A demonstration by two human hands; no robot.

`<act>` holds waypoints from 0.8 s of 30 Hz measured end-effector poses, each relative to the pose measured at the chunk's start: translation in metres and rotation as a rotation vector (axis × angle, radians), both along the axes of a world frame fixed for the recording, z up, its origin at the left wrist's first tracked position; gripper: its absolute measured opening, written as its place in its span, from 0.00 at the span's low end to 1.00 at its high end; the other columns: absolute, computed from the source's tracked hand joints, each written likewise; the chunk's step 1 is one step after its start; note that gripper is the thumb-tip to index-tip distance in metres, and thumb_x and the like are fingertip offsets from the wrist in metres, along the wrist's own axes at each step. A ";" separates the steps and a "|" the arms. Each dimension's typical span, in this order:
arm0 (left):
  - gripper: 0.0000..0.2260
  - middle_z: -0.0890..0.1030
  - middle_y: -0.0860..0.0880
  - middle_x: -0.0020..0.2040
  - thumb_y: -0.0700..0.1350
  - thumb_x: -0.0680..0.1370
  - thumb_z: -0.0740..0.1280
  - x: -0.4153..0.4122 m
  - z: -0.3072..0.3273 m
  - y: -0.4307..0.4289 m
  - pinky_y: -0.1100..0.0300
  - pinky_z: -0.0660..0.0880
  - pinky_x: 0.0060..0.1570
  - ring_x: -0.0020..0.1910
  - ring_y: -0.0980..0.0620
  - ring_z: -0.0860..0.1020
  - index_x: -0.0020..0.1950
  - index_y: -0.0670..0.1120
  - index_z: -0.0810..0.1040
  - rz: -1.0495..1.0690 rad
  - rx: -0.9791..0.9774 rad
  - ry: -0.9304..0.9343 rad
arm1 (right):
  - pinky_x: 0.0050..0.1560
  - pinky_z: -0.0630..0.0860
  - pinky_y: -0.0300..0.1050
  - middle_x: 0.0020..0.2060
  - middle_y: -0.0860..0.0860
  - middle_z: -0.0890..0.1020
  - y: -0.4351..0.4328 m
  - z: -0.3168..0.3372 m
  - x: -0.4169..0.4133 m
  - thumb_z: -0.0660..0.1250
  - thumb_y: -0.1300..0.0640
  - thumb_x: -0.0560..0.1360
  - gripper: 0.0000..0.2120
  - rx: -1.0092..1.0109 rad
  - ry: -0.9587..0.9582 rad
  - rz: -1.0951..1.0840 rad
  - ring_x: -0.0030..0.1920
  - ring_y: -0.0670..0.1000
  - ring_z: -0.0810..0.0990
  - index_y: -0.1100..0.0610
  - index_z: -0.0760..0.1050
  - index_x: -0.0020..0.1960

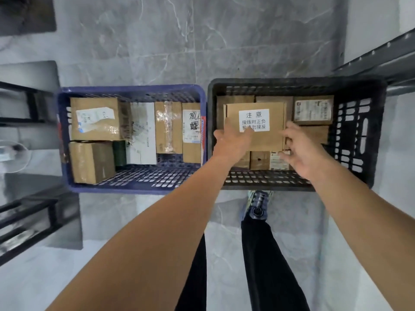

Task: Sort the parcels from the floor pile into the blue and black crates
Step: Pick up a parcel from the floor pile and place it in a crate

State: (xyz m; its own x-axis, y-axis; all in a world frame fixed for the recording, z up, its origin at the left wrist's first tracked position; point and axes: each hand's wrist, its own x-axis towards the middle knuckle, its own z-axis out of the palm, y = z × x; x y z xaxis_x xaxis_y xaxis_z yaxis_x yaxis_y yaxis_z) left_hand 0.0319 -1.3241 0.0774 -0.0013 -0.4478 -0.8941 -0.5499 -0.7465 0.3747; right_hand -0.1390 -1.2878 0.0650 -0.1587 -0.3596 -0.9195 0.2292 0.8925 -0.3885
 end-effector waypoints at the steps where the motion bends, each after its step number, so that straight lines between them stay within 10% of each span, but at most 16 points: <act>1: 0.30 0.59 0.44 0.74 0.57 0.82 0.61 -0.004 -0.012 -0.005 0.54 0.65 0.60 0.54 0.45 0.68 0.82 0.56 0.54 -0.011 -0.028 -0.023 | 0.73 0.68 0.56 0.68 0.42 0.78 -0.008 -0.012 0.000 0.66 0.57 0.82 0.26 0.001 0.001 0.001 0.66 0.44 0.75 0.44 0.68 0.78; 8: 0.32 0.53 0.44 0.77 0.59 0.81 0.61 -0.010 -0.077 -0.023 0.43 0.69 0.69 0.68 0.36 0.70 0.81 0.53 0.54 -0.067 -0.079 -0.116 | 0.69 0.68 0.53 0.53 0.39 0.77 -0.038 -0.075 0.014 0.66 0.56 0.83 0.25 -0.043 0.000 -0.007 0.55 0.42 0.74 0.46 0.68 0.78; 13: 0.32 0.50 0.48 0.82 0.56 0.80 0.62 -0.007 -0.104 -0.023 0.39 0.67 0.72 0.75 0.35 0.65 0.82 0.52 0.55 -0.159 -0.099 -0.122 | 0.74 0.70 0.53 0.66 0.48 0.81 -0.038 -0.101 0.023 0.70 0.56 0.76 0.24 -0.053 -0.049 -0.146 0.66 0.47 0.79 0.51 0.77 0.72; 17: 0.31 0.52 0.49 0.83 0.58 0.80 0.61 0.000 -0.114 -0.017 0.40 0.63 0.75 0.78 0.36 0.62 0.82 0.50 0.59 -0.235 -0.105 -0.130 | 0.73 0.73 0.49 0.56 0.50 0.86 -0.045 -0.113 0.028 0.66 0.62 0.78 0.10 -0.088 -0.047 -0.244 0.61 0.48 0.82 0.56 0.82 0.58; 24: 0.32 0.46 0.50 0.85 0.57 0.82 0.61 -0.002 -0.117 -0.020 0.42 0.55 0.79 0.82 0.36 0.50 0.84 0.51 0.56 -0.227 -0.016 -0.085 | 0.52 0.76 0.39 0.44 0.44 0.88 -0.051 -0.107 0.031 0.62 0.62 0.82 0.08 -0.143 -0.054 -0.025 0.48 0.42 0.84 0.53 0.79 0.53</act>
